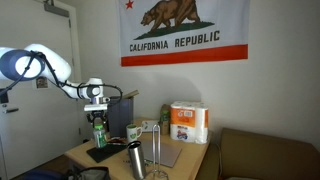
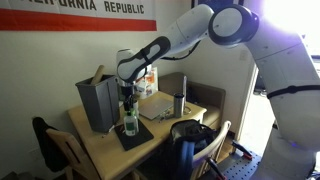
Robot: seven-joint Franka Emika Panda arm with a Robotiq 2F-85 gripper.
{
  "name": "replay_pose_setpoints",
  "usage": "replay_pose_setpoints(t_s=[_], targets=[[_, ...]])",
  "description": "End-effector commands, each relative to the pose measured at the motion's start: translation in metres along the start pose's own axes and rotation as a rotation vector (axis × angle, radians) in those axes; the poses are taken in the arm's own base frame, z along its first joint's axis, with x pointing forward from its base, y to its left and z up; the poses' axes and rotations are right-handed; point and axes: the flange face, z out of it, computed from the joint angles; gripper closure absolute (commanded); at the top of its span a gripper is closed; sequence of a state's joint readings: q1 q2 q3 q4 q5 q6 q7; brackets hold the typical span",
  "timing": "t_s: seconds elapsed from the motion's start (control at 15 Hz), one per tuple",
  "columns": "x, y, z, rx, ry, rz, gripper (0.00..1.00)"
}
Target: Remove the lid from the bottle.
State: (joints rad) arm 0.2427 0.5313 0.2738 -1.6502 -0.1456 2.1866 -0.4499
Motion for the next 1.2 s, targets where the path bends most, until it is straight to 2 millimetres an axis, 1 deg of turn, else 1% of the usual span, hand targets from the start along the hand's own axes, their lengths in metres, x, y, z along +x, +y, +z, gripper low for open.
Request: replay_pose_setpoints(t_s=[0.0,0.07,0.13,0.2,0.27,0.33,0.4,0.47,0.6,0.73,0.8,0.93,1.13], targets=[[-0.006,0.001,-0.001,0.064,-0.075,0.019,0.60],[-0.009,0.005,0.001,0.104,-0.047,0.030,0.60],[-0.008,0.000,0.012,0.053,-0.068,0.040,0.60],[-0.009,0.003,0.015,0.047,-0.058,0.054,0.60],[-0.009,0.009,0.018,0.060,-0.006,0.098,0.60],[-0.008,0.011,0.025,-0.010,-0.008,0.091,0.60],[-0.009,0.020,0.026,0.007,0.068,0.158,0.60],[-0.007,0.023,0.030,-0.081,0.085,0.150,0.60],[-0.009,0.030,0.039,0.060,0.089,0.170,0.60],[-0.011,0.032,0.032,0.183,0.123,0.137,0.60],[-0.014,0.033,0.030,0.192,0.098,0.174,0.60],[-0.016,0.039,0.017,0.022,0.101,0.208,0.60],[-0.013,0.038,0.008,0.037,0.102,0.225,0.60]])
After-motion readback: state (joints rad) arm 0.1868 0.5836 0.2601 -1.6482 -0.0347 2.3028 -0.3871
